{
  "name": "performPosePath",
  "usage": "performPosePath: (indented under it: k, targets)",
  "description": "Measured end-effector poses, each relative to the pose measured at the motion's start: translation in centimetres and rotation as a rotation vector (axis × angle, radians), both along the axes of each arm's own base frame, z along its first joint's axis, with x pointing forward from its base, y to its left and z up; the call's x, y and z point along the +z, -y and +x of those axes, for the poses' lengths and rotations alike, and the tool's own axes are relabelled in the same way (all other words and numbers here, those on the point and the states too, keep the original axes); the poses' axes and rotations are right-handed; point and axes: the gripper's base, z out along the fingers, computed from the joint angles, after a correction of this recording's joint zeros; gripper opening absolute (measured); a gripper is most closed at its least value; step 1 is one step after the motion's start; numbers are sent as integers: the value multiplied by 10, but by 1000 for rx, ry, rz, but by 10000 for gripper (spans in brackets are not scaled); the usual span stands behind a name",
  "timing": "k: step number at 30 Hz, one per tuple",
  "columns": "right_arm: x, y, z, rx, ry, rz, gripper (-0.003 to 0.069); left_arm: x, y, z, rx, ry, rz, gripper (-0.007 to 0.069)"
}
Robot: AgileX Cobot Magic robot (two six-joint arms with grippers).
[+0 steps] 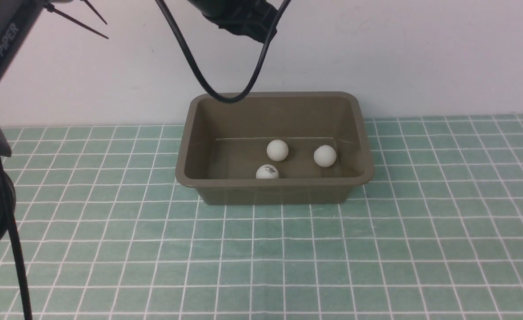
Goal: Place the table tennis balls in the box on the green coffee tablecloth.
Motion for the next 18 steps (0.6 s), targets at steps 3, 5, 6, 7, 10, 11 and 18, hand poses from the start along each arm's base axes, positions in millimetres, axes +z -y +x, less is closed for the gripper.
performPosePath:
  k: [3,5,6,7,10,11,18]
  targets:
    - [-1,1,-1,-2,-9,-19,-18,25,-2,-19,-22,66,-10,-4]
    - [-4,1,-2,0,-49,-21,-18,45,-5,-35,-35,113,-26,-4]
    - [-6,1,-3,2,-69,-22,-18,60,-7,-48,-41,147,-38,-4]
    - [-8,1,-4,3,-89,-22,-18,70,-10,-57,-43,172,-48,-4]
    - [-11,0,-6,6,-128,-23,-18,92,-17,-79,-49,225,-68,-4]
    - [-11,0,-6,5,-131,-22,-18,96,-18,-83,-50,236,-72,-4]
    - [-11,0,-6,5,-134,-21,-18,126,-33,-129,-52,275,-127,-4]
